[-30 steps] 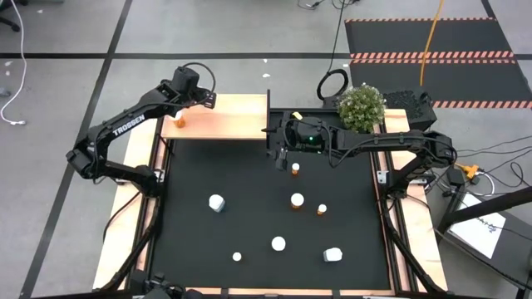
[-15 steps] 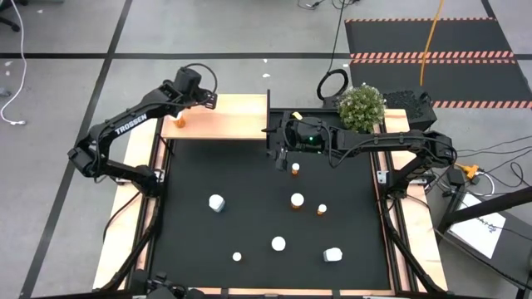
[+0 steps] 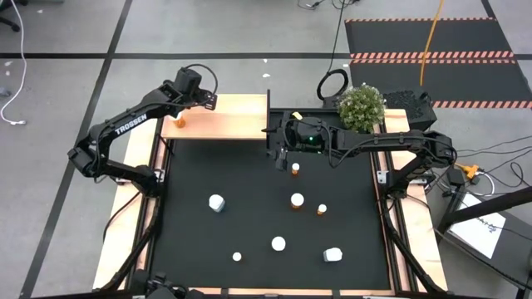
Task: Pick and place medicine bottles onto shelf by color
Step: Put the small orange pill bottle on the shelf, then put the small orange pill bottle on the shelf aligned with the other small orange pill bottle
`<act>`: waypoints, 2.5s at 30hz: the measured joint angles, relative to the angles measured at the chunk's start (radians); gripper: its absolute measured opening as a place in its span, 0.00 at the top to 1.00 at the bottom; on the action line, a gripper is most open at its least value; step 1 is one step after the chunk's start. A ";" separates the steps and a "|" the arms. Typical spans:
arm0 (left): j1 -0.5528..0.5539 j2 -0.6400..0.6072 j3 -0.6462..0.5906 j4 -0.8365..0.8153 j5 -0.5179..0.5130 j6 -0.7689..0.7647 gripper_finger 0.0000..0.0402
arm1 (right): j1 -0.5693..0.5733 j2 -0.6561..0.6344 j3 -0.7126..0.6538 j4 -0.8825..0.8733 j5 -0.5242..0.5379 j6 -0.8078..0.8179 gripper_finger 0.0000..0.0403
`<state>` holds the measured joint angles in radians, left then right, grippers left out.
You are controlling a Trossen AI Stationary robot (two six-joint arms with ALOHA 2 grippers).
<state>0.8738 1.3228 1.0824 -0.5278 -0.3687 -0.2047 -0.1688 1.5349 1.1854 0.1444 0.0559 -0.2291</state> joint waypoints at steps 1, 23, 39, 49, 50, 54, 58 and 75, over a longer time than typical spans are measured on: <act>0.000 0.000 0.000 0.000 0.000 0.000 0.59 | 0.000 0.000 0.000 0.000 0.000 0.000 0.32; -0.031 -0.063 -0.001 0.000 -0.035 0.013 0.47 | 0.000 0.000 0.000 0.000 0.000 0.000 0.32; -0.406 -0.335 -0.001 -0.092 -0.035 0.059 0.47 | 0.025 0.000 0.000 0.000 0.000 0.068 0.32; -0.762 -0.355 -0.001 -0.156 -0.105 -0.024 0.47 | 0.155 -0.006 0.000 -0.091 0.073 0.147 0.32; -0.797 -0.355 -0.001 -0.158 -0.124 -0.036 0.47 | 0.176 -0.006 0.000 -0.109 0.101 0.158 0.32; -0.931 -0.355 -0.001 -0.159 -0.208 -0.070 0.47 | 0.267 -0.008 0.000 -0.224 0.211 0.191 0.32; -1.043 -0.346 -0.001 -0.157 -0.278 -0.114 0.47 | 0.337 -0.010 0.000 -0.330 0.295 0.228 0.32; -1.215 -0.222 -0.001 -0.042 -0.341 -0.095 0.47 | 0.327 -0.010 -0.105 -0.683 0.310 0.372 0.32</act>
<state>-0.3413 1.1004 1.0817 -0.5701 -0.7100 -0.3000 0.1586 1.5246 1.0800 -0.5385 0.3656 0.1432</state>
